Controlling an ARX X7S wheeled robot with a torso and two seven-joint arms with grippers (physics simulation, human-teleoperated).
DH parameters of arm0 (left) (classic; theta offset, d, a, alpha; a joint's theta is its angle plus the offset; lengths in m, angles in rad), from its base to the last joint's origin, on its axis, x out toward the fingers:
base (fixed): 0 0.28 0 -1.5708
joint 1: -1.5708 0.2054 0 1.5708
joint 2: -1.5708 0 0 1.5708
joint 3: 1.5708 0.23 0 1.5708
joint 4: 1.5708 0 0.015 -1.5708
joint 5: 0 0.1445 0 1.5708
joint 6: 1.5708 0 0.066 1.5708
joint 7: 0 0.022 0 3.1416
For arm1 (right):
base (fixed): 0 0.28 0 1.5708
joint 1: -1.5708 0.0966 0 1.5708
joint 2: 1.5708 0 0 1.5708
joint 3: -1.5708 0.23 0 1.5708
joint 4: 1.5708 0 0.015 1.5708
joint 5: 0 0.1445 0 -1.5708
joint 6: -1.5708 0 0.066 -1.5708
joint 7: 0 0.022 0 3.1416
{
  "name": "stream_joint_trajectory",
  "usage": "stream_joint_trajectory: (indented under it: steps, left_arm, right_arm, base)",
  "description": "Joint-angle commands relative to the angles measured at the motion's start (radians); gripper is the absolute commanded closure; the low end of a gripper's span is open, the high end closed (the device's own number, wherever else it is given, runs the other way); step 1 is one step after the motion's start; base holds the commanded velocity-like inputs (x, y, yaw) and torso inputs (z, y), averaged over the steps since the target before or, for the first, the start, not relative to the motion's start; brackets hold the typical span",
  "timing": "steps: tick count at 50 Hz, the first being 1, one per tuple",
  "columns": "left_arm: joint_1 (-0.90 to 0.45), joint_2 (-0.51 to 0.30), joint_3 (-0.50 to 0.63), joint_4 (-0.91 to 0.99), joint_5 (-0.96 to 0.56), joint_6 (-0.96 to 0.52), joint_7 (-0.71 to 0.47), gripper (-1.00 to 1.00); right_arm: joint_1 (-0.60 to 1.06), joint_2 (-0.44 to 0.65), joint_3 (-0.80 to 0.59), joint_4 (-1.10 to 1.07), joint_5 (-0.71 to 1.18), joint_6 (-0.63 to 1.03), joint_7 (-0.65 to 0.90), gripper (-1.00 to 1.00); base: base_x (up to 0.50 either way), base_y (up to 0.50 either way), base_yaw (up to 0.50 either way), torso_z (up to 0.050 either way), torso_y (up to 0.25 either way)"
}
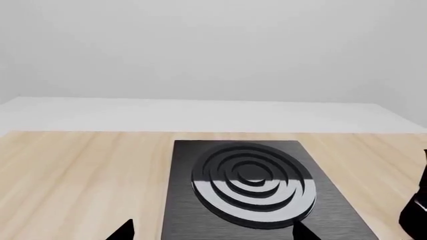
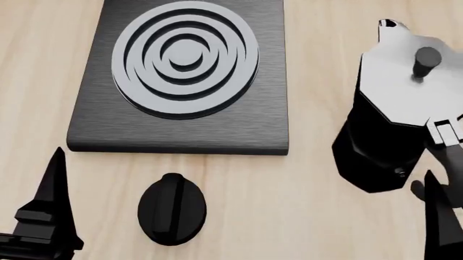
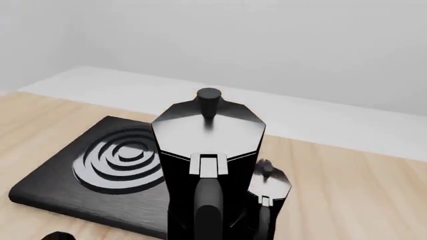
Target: Put the right moka pot on the stove.
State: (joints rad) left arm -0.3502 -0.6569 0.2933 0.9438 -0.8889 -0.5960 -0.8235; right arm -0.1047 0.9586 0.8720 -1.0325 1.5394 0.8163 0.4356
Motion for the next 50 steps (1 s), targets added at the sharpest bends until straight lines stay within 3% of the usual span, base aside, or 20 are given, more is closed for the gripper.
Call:
stream_joint_trajectory:
  steps: [1, 19, 20, 22, 36, 50]
  left_arm:
    - [-0.002, -0.002, 0.006, -0.006, 0.002, 0.004, 0.002, -1.0]
    - [-0.006, -0.009, 0.009, -0.002, -0.003, 0.009, -0.004, -1.0]
    - [-0.006, -0.009, 0.011, -0.002, -0.003, 0.008, -0.004, -1.0]
    - [-0.007, -0.008, 0.014, -0.007, -0.003, 0.007, -0.001, -1.0]
    - [-0.007, -0.01, 0.019, -0.009, -0.001, 0.014, -0.003, -1.0]
    - [-0.01, -0.014, 0.022, -0.01, -0.003, 0.018, -0.005, -1.0]
  right_arm:
    - [0.127, 0.054, -0.236, -0.013, -0.058, -0.078, 0.053, 1.0]
    - [0.577, 0.048, -0.75, 0.061, -0.107, -0.034, 0.124, 1.0]
    - [0.704, 0.067, -0.804, 0.096, -0.019, -0.01, 0.165, 1.0]
    - [0.778, 0.052, -0.854, 0.117, -0.003, 0.013, 0.182, 1.0]
    - [1.084, -0.111, -1.079, 0.244, -0.048, 0.136, 0.174, 1.0]
    - [1.192, -0.25, -1.201, 0.35, -0.185, 0.17, 0.108, 1.0]
  base:
    - [0.0, 0.0, 0.0, 0.01, 0.0]
    - [0.0, 0.0, 0.0, 0.0, 0.001]
    - [0.0, 0.0, 0.0, 0.0, 0.0]
    - [0.0, 0.0, 0.0, 0.0, 0.0]
    - [0.0, 0.0, 0.0, 0.001, 0.001]
    - [0.0, 0.0, 0.0, 0.0, 0.001]
